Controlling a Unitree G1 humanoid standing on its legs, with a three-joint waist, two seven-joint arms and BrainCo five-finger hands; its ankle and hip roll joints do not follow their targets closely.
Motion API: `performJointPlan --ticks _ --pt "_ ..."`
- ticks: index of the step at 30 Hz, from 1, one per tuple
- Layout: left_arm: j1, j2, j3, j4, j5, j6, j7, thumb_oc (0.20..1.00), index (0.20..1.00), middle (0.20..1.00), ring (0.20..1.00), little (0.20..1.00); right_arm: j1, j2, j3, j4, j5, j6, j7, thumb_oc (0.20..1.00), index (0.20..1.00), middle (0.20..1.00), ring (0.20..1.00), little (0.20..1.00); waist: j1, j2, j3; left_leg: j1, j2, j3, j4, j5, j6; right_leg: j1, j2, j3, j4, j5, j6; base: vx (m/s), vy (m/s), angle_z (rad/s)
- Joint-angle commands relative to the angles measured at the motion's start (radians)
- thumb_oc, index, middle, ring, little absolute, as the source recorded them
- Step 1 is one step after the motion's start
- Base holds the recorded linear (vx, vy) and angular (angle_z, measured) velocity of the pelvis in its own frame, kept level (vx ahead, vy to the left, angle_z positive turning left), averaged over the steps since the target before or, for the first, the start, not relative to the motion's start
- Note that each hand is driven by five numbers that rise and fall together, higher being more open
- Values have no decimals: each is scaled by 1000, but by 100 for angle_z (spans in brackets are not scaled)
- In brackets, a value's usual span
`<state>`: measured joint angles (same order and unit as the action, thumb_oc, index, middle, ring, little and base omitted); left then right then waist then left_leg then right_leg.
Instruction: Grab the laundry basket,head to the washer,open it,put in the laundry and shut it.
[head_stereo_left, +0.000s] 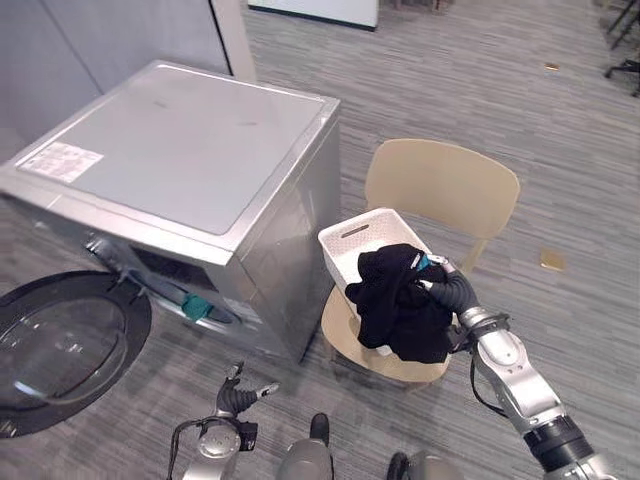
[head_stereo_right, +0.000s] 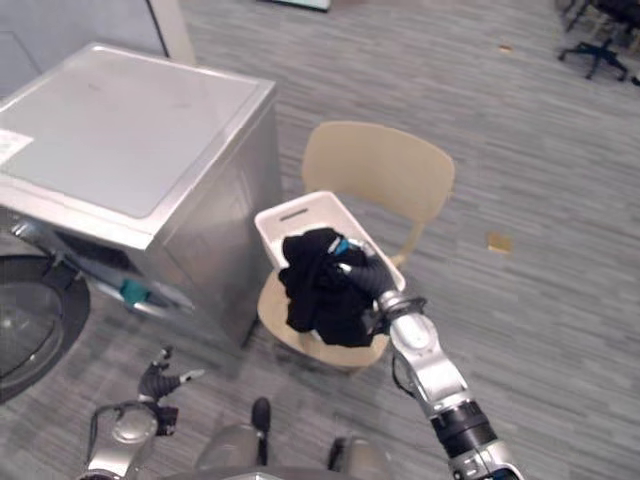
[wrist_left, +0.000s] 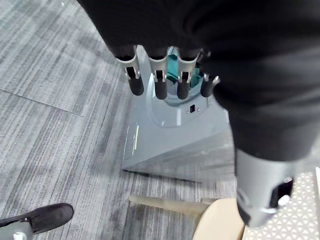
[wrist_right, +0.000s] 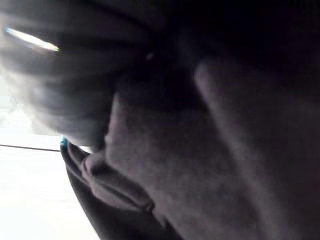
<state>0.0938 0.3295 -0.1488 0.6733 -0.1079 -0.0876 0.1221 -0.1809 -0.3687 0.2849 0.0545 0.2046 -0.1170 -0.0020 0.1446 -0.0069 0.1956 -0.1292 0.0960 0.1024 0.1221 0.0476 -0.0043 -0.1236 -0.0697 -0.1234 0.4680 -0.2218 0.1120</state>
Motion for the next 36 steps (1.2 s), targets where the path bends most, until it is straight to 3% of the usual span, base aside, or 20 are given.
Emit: performJointPlan --ticks 1,3,6,8,9,10,12,13,22,23,24,25,31,36 --pt "3 6 -7 -40 -49 -40 40 1000 1000 1000 1000 1000 -80 42 -28 -75 32 -95 -44 200 200 200 200 200 42 -8 -12 -133 -58 -64 -142 129 -81 229 108 34 -350 -29 -55 -551 -376 62" --pt "13 -11 -7 -96 -74 -43 40 1000 1000 1000 1000 1000 -71 16 -39 -82 33 -96 -61 200 200 200 200 200 36 16 13 -167 -42 -48 -173 125 -106 230 124 -12 -414 -10 -64 -445 -204 79" --pt "21 -12 -26 -159 -66 -51 29 1000 1000 1000 1000 1000 -70 11 -33 -85 48 -88 -69 200 200 200 200 200 12 15 29 -144 -19 20 -111 71 -77 209 95 -79 -408 17 -64 -346 -41 113" --pt "14 23 -64 -293 -34 -69 10 1000 1000 1000 1000 1000 -75 7 4 -96 61 -81 -41 200 200 200 200 200 -21 -17 21 -89 -14 28 69 -43 -64 183 34 -166 -432 53 -61 -348 10 136" --pt "14 23 -64 -293 -34 -68 10 1000 1000 1000 1000 1000 -75 7 4 -96 61 -81 -41 200 200 200 200 200 -23 -17 18 -94 -14 25 69 -41 -64 180 35 -169 -433 55 -61 -198 79 163" --pt "-35 57 -114 -403 5 -83 1 1000 1000 1000 1000 1000 -75 -10 18 -113 58 -77 -24 200 200 200 200 200 -57 -33 -5 12 20 66 86 -117 -69 170 -2 -250 -438 61 -67 -82 98 163" --pt "-64 71 -154 -454 43 -91 -4 1000 1000 1000 1000 1000 -68 -12 22 -118 67 -73 -17 200 200 200 200 200 -89 -30 -25 66 33 107 40 -111 -76 173 -8 -299 -443 65 -62 17 175 168" --pt "-93 71 -186 -506 72 -98 0 1000 1000 1000 1000 1000 -76 0 44 -116 86 -73 -5 200 200 200 200 200 -106 -27 -48 97 18 116 -37 -106 -79 180 -15 -325 -442 81 -53 118 238 181" --pt "-305 54 -348 -563 151 -113 40 1000 1000 1000 1000 1000 -192 159 216 -45 283 -67 28 200 200 200 200 200 -101 -59 -72 157 -33 114 -109 -121 -47 186 -51 -292 -419 113 -17 46 140 2" --pt "-375 31 -398 -546 168 -114 57 586 586 586 586 586 -224 209 270 -17 331 -59 36 200 200 200 200 200 -102 -61 -80 173 -43 120 -129 -121 -39 188 -57 -278 -418 119 -8 12 106 2" --pt "-414 14 -418 -512 175 -114 76 200 200 200 200 200 -233 236 303 3 360 -53 43 639 639 639 639 639 -104 -62 -86 183 -49 121 -143 -117 -35 191 -60 -274 -417 123 -3 16 119 -8" --pt "-424 10 -419 -498 173 -111 85 200 200 200 200 200 -232 242 318 9 373 -47 50 1000 1000 1000 1000 1000 -106 -62 -91 188 -52 123 -151 -116 -33 192 -61 -271 -417 124 -2 -2 55 -20" --pt "-377 36 -353 -496 162 -105 111 200 200 200 200 200 -188 198 318 -17 371 -24 71 1000 1000 1000 1000 1000 -116 -59 -110 202 -56 130 -181 -100 -33 195 -62 -266 -423 132 2 -6 14 -13" --pt "-243 67 -211 -519 131 -96 107 200 200 200 200 200 -79 55 182 -68 168 -13 47 1000 1000 1000 1000 1000 -123 -51 -121 212 -55 132 -190 -90 -36 208 -58 -269 -434 132 2 -5 -18 2"
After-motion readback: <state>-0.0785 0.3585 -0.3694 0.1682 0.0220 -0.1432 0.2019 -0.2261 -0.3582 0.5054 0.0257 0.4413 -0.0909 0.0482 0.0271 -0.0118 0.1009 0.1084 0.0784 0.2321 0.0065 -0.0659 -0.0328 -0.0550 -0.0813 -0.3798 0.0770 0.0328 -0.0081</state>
